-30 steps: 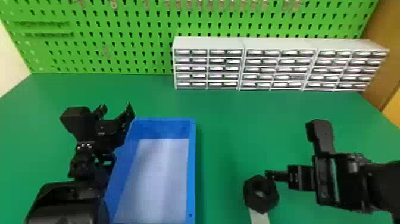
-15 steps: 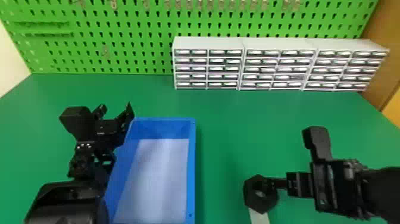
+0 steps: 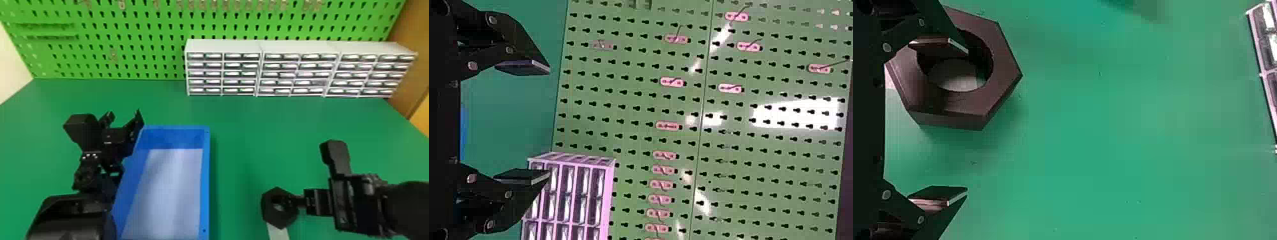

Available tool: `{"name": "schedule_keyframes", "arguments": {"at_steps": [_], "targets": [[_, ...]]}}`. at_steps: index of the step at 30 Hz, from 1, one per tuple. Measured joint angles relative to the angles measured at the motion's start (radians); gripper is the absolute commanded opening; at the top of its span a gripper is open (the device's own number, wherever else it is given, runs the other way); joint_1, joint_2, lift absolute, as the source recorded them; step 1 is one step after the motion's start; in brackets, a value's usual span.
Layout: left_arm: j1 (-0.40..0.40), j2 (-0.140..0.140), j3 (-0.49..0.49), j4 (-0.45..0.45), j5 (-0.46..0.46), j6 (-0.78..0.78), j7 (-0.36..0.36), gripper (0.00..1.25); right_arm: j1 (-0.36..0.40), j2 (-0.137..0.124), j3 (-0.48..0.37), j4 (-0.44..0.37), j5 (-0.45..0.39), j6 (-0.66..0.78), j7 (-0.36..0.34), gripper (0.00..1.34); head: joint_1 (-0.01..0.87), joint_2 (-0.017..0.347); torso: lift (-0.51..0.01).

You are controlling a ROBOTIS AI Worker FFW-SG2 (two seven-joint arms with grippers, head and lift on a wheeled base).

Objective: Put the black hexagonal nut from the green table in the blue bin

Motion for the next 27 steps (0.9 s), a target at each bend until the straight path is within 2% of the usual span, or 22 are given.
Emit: {"name": "schedule_keyframes", "arguments": {"at_steps": [27], "targets": [[-0.001,0.0,-0.002,0.0,0.0,0.0,0.0,0.74,-0.001,-0.009,0.017,0.035,-0.006,0.0,0.0,1.02,0.686,0.051,-0.097]]}}
